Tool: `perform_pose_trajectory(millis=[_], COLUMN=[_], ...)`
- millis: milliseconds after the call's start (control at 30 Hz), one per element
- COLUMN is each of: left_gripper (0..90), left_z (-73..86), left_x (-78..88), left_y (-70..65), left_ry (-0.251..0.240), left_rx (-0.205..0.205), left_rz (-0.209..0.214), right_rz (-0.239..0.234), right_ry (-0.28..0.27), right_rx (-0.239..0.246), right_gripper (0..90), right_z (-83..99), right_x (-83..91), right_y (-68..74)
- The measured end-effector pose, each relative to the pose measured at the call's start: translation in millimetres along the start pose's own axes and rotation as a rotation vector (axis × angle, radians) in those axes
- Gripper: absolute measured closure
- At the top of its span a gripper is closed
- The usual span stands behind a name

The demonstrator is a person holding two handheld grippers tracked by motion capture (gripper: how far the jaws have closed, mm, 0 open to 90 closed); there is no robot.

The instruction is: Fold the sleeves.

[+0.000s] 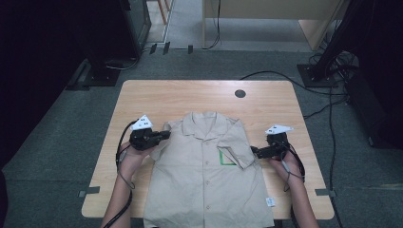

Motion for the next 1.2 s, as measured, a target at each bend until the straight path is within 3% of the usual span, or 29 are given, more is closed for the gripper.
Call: perform_pose_trajectory(millis=[300, 667, 1200], left_gripper=[87.3, 87.0, 84.0], left_z=[-3.9, -6.8, -7.2], left_x=[-10.9, -27.9, -41.7], left_y=[-6.9, -18.8, -29.2], left_ry=[-0.017, -0.002, 0.030], left_rx=[0.011, -0.002, -0.032], left_rz=[0.025, 0.077, 0.085], right_rz=[0.000, 0.000, 0.000], right_ry=[0.000, 0.000, 0.000], right_rx=[0.000, 0.000, 0.001], right_gripper=[0.9, 1.0, 0.9], right_z=[0.0, 0.0, 0.0], right_x=[0.0, 0.0, 0.0], right_y=[0.0, 0.0, 0.0])
Point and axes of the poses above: each handheld gripper's, and its own axes: x roughly backward along the jaws, z roughly out of its underside, y roughly to its left, the point moved 2 cm from there along -x, roughly forward along the jaws, and after that the axes turned 11 degrees about -x, right-handed, at the moved point
